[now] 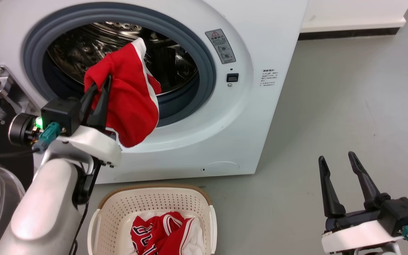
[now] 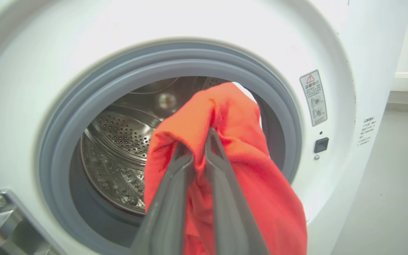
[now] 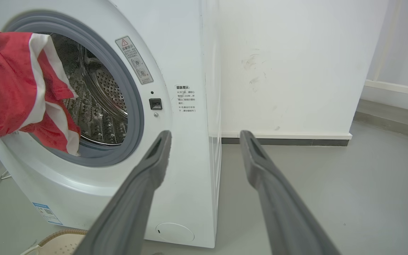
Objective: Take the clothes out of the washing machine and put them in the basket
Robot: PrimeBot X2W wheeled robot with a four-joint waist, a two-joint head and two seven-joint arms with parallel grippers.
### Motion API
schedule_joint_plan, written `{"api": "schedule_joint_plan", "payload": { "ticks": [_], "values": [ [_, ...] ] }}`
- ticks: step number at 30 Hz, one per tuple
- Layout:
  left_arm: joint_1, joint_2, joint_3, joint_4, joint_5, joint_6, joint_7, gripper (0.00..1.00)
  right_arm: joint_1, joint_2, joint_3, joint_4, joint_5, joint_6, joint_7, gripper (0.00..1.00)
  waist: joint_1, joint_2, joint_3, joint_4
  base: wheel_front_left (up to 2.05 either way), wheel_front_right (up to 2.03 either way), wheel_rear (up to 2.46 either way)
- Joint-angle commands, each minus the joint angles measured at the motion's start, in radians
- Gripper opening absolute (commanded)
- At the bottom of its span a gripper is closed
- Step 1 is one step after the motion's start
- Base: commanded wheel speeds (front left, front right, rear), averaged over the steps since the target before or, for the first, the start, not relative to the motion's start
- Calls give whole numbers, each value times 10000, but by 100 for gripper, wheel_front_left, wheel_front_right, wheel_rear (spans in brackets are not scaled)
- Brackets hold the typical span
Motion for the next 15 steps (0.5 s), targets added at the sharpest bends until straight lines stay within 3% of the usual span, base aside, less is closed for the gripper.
{"api": "schedule_joint_plan", "payload": {
  "ticks": [1, 8, 15],
  "values": [
    [229, 68, 35, -355, 1, 96, 85, 0, 119, 5, -13, 5, 38, -7, -23, 100, 2, -1, -131, 77, 0, 0, 0],
    [1617, 454, 47, -2983, 65, 749, 847, 0, 302, 5, -52, 19, 73, -7, -23, 100, 2, -1, -328, 160, 0, 0, 0],
    [2875, 815, 105, -4716, 178, 1244, 1164, 0, 376, 5, -53, 27, 121, -7, -23, 100, 2, -1, -348, 235, 0, 0, 0]
  ]
}}
